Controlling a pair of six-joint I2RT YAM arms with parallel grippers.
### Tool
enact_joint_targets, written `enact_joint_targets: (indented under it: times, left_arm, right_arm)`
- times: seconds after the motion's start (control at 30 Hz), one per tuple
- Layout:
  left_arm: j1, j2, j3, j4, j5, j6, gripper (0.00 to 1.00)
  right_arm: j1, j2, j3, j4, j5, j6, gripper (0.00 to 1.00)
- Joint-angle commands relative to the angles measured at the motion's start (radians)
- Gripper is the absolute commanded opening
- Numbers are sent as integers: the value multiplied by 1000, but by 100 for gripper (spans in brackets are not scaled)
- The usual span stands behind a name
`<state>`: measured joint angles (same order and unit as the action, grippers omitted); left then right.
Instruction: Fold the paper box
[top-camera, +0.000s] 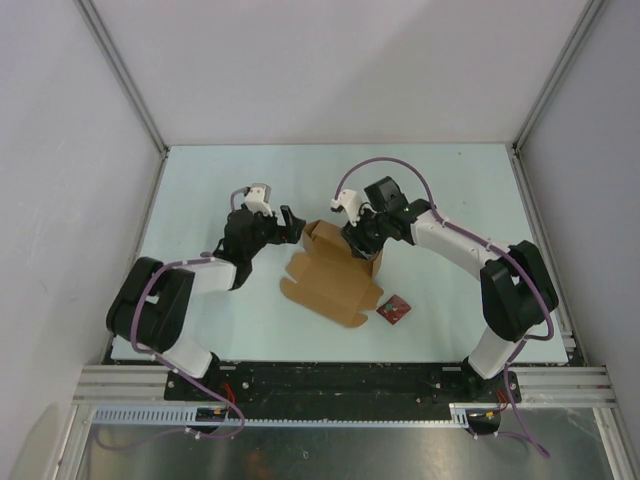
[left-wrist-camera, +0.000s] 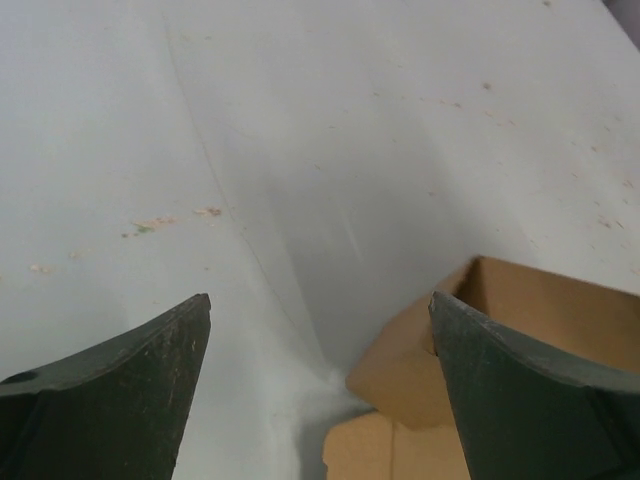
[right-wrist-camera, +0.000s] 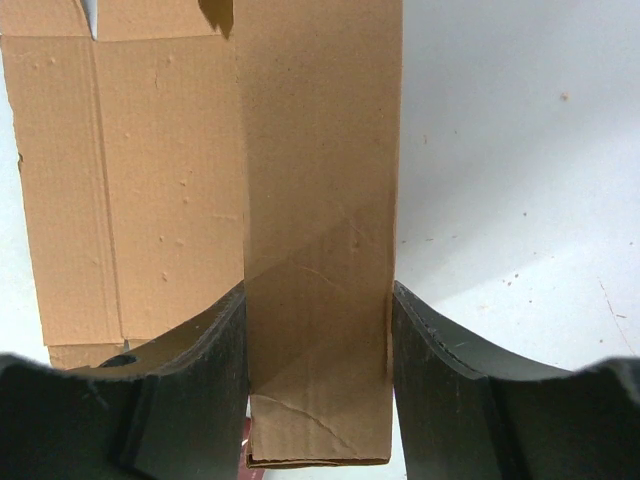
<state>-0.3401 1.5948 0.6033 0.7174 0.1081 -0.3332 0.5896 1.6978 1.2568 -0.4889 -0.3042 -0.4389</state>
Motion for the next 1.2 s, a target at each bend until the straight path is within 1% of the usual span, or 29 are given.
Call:
enact_joint_targets:
  times: [0.0,0.1,0.13,0.17,0.2,0.27,0.43,0.47,0.5,0.57,0.6,0.67,0.77,0.93,0.97,1.0,1.07,1.13,1.17]
  left_arm:
    - [9,-98,9,16,192,98,99]
    - [36,-122,26,13,234,123,100]
    - [67,-125,30,11,249,117,100]
    - [85,-127,36,11,274,111,100]
    - [105,-125,56,11,336,108,100]
    - [141,-93,90,11,386,117,100]
    - [135,34,249,11,536,201,100]
    - [128,56,272,11,550,229,99]
    - [119,98,311,11,571,290,99]
    - [116,137,348,13,668,332,100]
    - [116,164,378,13,704,362,99]
    - [115,177,389,13,763,381,100]
    - [108,188,386,13,786,415,100]
    - [32,235,420,5,756,493,100]
    - [20,258,444,-60,749,502,100]
    - [-2,267,508,-115,740,516,99]
    - [-29,275,549,-235,731,523,99]
    - [-74,249,524,-253,707,517,99]
    - [-89,213,503,-256,696,508,99]
  right_arm:
    - [-14,-17,-4,10,-12,-14,50]
    - [-27,-12,-2,4,-12,-15,51]
    - [-31,-12,-3,1,-13,-17,50]
    - [-37,-9,-2,-4,-13,-17,50]
    - [-42,-4,-3,-5,-13,-17,50]
    - [-56,2,-2,-2,-12,-17,51]
    - [-83,3,-8,7,-4,-9,50]
    - [-89,0,-11,15,-3,-3,50]
    - [-100,-1,-14,16,-4,-3,50]
    - [-114,-16,-29,22,-7,6,50]
    - [-122,-21,-34,24,-9,8,50]
    - [-151,-32,-46,29,-24,11,50]
    - [-194,-49,-53,29,-47,12,50]
    - [-237,-64,-57,30,-53,5,50]
    - [-250,-66,-59,30,-55,5,50]
    - [-252,-66,-59,30,-64,5,50]
    - [-258,-69,-60,33,-70,5,50]
    - [-257,-73,-65,38,-81,6,50]
    - [-260,-73,-66,39,-85,5,50]
